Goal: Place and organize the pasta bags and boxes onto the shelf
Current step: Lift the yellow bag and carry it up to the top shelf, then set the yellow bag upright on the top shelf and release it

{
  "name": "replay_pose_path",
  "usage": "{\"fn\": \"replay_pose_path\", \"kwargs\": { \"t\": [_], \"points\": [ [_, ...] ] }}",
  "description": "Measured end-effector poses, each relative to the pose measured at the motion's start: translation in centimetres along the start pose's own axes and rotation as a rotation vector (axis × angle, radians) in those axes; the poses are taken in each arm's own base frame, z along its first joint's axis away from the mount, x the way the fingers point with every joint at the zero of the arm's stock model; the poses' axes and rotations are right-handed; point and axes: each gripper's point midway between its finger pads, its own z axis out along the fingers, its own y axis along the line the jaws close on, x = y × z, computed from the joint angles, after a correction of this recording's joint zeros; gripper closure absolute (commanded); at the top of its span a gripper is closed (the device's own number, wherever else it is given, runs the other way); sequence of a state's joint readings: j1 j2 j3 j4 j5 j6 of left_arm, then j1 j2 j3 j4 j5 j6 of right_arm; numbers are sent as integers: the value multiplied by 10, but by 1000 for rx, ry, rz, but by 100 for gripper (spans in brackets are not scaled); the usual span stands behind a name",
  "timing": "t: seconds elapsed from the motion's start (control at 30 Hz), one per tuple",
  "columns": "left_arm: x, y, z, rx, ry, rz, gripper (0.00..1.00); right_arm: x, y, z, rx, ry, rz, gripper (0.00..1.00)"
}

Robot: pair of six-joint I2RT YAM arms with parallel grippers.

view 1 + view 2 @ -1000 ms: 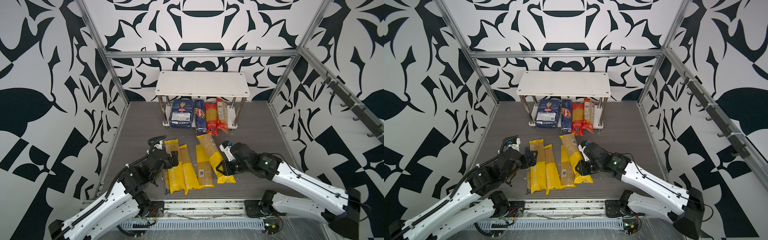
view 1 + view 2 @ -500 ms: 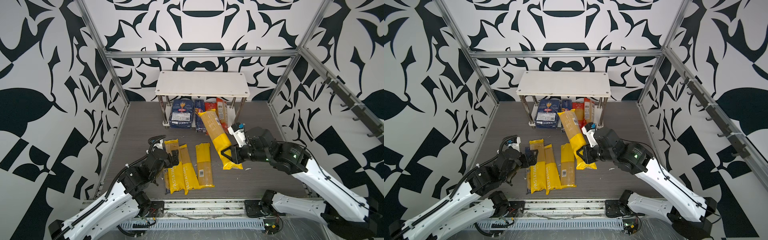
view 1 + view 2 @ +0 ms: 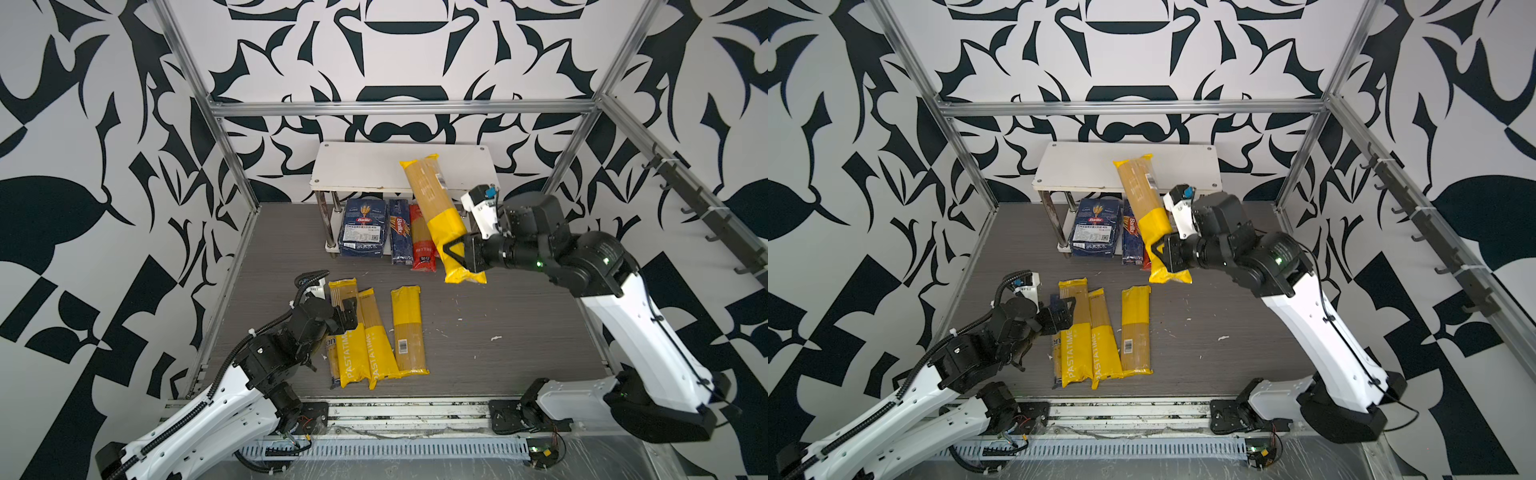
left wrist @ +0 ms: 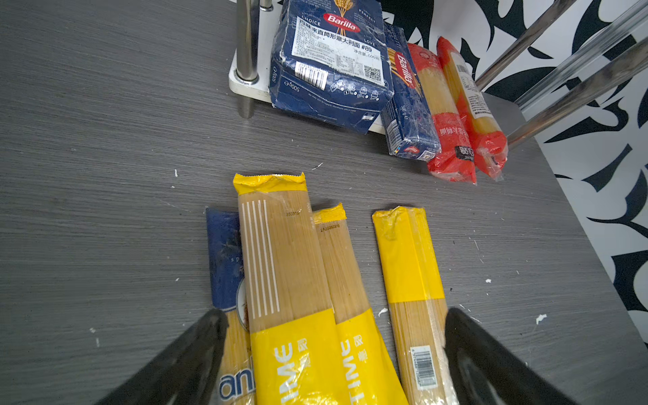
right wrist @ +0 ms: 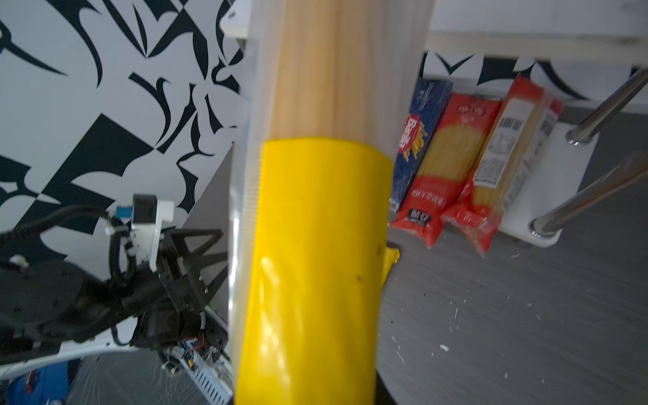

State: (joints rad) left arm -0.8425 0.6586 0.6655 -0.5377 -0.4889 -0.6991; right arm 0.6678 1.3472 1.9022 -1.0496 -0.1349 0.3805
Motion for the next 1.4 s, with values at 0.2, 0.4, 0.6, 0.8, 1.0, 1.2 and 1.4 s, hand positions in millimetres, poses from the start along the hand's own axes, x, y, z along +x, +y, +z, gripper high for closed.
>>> {"fn": "replay_pose_path", "kwargs": {
  "t": [0.2, 0.4, 0.6, 0.8, 1.0, 1.2, 1.4],
  "points": [
    [-1, 1, 0, -4, -6, 8, 1, -66, -34, 25, 57, -46, 33, 100],
    [-4, 1, 0, -7, -18, 14, 1, -109, -83, 38, 141, -95, 79, 100],
    [-5, 2, 0, -17, -24, 21, 1, -147, -125, 46, 187, -177, 94, 100],
    [-9, 5, -3, -22, -47, 17, 1, -127, -177, 68, 298, -82, 154, 100],
    [-6, 5, 2, -40, -31, 46, 1, -129, -191, 73, 326, -84, 150, 87],
    [1, 7, 10, -65, 1, 73, 1, -130, -193, 72, 344, -89, 131, 61],
    [1, 6, 10, -64, -1, 81, 1, -141, -193, 68, 354, -137, 112, 60]
  ]
}}
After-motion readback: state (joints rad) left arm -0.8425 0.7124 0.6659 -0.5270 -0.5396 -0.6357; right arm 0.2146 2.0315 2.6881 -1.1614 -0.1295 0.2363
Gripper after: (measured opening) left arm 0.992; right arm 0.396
